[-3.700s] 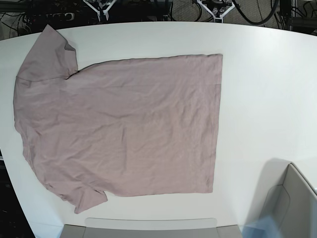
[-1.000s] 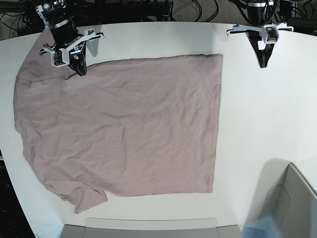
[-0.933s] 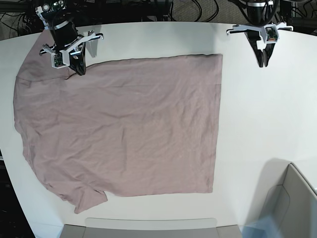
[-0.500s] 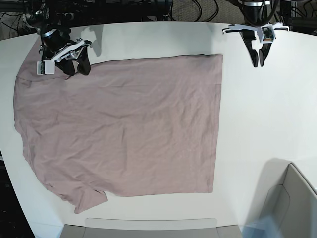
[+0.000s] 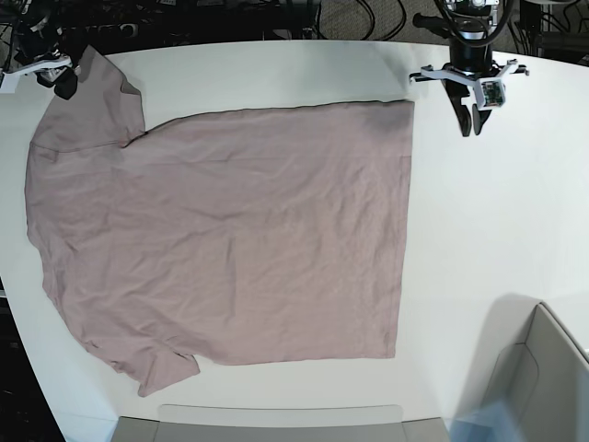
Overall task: Fold the T-shirt properly
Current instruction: 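Lower both grippers to the pink T-shirt's shoulder corners and grasp them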
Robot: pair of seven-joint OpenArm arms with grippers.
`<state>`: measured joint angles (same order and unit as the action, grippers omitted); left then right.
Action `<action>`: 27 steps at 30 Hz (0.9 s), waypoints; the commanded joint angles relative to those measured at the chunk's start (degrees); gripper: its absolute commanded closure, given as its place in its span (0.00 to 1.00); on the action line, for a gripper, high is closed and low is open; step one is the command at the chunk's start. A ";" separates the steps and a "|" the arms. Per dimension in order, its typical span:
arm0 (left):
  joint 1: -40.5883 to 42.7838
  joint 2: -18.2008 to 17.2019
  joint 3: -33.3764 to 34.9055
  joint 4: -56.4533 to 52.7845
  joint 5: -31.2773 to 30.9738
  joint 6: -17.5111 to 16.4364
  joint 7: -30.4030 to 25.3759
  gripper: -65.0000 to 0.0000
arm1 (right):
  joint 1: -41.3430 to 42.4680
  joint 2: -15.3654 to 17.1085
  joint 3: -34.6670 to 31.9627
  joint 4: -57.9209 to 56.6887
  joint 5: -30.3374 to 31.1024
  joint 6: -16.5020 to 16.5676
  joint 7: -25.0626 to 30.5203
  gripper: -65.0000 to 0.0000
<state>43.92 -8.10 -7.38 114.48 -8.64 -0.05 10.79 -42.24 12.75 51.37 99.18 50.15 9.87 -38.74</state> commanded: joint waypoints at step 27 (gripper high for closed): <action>-5.90 -5.40 3.90 0.91 -0.10 0.19 4.91 0.83 | 12.57 1.62 -1.57 -20.71 -2.72 6.79 -4.56 0.51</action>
<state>37.80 -13.19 -3.16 114.45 -8.71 0.03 16.75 -28.71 14.98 50.37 79.00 49.80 17.21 -38.09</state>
